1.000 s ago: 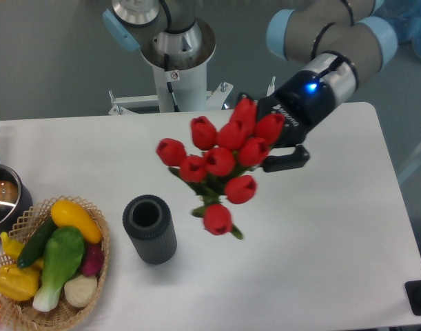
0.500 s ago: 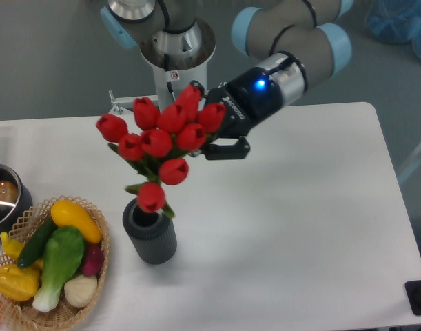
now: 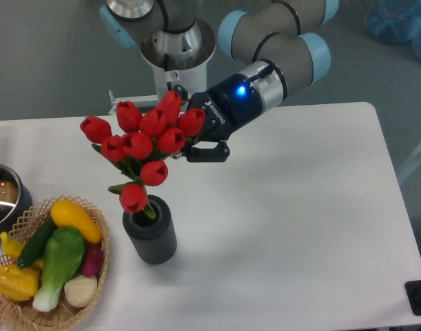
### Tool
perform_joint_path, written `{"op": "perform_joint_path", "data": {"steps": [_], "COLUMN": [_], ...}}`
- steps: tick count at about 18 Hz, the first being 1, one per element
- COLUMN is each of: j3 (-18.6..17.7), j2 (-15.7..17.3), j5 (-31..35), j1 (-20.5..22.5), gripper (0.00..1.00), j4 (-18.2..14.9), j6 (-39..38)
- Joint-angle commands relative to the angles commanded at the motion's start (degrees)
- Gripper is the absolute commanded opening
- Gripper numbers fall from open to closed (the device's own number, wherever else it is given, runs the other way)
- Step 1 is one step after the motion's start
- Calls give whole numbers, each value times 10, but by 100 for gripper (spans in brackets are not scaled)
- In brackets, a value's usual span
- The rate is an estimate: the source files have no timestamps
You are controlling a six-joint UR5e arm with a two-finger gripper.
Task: Insert the flowers into the vase
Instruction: 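Lower the tulip stems down into the grey vase opening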
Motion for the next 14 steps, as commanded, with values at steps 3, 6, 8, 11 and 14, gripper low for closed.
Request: {"op": "perform_joint_path", "data": {"steps": [3, 6, 8, 11, 14], "j3": [-1, -4, -14, -41, -56], "j2": [-7, -13, -16, -19, -30], "j5": [0, 0, 0, 7, 8], "j1": [-2, -3, -6, -6, -8], "gripper": [0, 0, 0, 0, 0], "j4": [0, -1, -1, 1, 0], "j6": [12, 19, 31, 38, 80]}}
